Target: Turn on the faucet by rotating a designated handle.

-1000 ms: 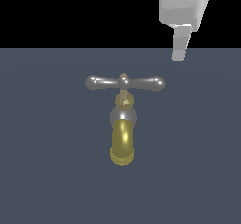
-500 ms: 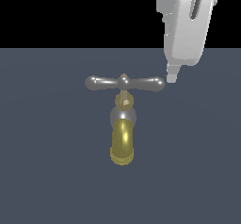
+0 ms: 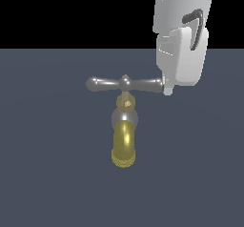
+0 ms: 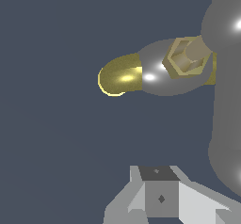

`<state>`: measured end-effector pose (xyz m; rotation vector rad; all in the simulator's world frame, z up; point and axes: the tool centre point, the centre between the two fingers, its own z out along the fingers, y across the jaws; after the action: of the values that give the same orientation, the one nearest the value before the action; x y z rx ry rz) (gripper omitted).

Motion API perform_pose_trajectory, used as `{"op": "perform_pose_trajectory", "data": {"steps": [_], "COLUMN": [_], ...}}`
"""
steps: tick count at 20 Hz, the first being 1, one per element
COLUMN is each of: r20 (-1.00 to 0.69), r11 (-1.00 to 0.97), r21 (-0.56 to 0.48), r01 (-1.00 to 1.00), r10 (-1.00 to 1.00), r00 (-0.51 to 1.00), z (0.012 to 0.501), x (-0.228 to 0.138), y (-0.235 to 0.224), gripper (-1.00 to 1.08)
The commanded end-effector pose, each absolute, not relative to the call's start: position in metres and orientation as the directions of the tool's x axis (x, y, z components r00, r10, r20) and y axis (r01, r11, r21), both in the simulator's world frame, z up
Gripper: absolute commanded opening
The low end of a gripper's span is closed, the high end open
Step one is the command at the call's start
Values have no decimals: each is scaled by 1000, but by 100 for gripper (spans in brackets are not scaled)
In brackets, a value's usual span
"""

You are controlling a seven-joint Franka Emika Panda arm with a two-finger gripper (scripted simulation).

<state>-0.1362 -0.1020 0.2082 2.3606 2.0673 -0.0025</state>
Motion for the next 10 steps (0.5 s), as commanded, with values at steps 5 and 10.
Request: {"op": "perform_pose_trajectory", "data": {"steps": [5, 10], "r20": [-2, -1], "r11": [-84, -75], "r21": [1, 0], "r01": [996, 997], "r10": [996, 997], "r00": [84, 75], "z": [199, 197], "x": [-130, -129], "y": [-100, -100], "gripper": [-100, -100]}}
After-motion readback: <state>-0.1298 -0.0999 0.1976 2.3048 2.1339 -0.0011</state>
